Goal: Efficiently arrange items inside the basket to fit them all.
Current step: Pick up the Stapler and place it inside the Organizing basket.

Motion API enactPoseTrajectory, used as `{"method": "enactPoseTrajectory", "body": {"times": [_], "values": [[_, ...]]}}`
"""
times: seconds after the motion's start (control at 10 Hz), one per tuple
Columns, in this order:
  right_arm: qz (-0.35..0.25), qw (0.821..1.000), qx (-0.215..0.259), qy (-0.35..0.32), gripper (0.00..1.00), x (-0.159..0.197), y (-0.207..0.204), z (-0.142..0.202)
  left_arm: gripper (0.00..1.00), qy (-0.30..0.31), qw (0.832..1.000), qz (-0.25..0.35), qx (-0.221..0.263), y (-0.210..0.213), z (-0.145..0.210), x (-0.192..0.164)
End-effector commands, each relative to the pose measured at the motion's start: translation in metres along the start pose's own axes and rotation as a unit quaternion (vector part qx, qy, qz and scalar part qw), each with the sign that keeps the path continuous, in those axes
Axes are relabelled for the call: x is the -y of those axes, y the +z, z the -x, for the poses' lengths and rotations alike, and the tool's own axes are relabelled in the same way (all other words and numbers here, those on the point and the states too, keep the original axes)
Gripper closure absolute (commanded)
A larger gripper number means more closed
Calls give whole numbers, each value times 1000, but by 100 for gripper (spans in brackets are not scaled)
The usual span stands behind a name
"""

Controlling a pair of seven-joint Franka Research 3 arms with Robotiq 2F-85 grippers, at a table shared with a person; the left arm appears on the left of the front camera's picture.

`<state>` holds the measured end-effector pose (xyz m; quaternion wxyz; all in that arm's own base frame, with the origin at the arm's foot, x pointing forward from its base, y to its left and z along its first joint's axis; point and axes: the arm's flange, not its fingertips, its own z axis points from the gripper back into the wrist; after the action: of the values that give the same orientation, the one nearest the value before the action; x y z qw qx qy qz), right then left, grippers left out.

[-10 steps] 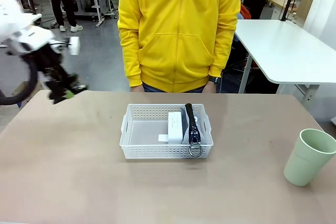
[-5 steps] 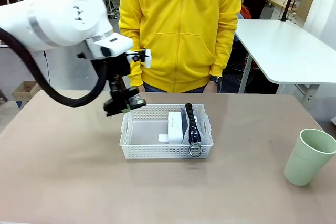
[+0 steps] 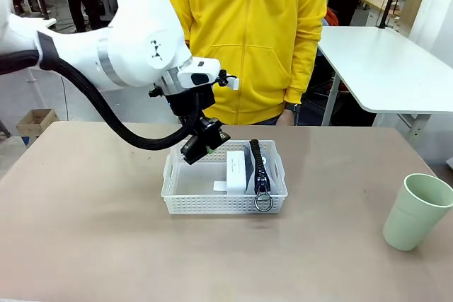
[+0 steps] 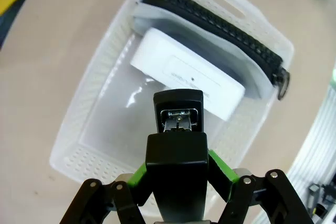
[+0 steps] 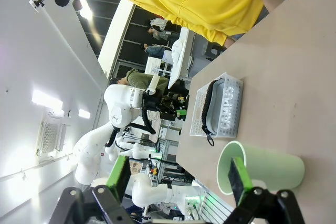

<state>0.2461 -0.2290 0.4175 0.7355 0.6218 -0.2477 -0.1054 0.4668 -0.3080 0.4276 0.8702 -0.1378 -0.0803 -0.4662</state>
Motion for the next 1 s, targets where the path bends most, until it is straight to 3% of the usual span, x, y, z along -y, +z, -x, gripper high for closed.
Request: {"method": "enactPoseTrajectory", "body": {"times": [0.0,0.3,0.4,0.6,0.9], "values": [[-9,1000,5,0,0,-3,-1,-1,56,8,1000,15,-7,9,6,1],[-9,1000,5,0,0,-3,-1,-1,56,2,1000,4,-4,-2,1,-1],[-9,1000,5,0,0,-3,-1,-1,56,26,999,-41,-10,-12,2,-1],[-9,1000,5,0,0,-3,-1,-1,56,41,997,-64,-21,-41,2,-9],[-9,1000,5,0,0,-3,-1,-1,56,38,997,-34,-60,-83,9,-20]]}}
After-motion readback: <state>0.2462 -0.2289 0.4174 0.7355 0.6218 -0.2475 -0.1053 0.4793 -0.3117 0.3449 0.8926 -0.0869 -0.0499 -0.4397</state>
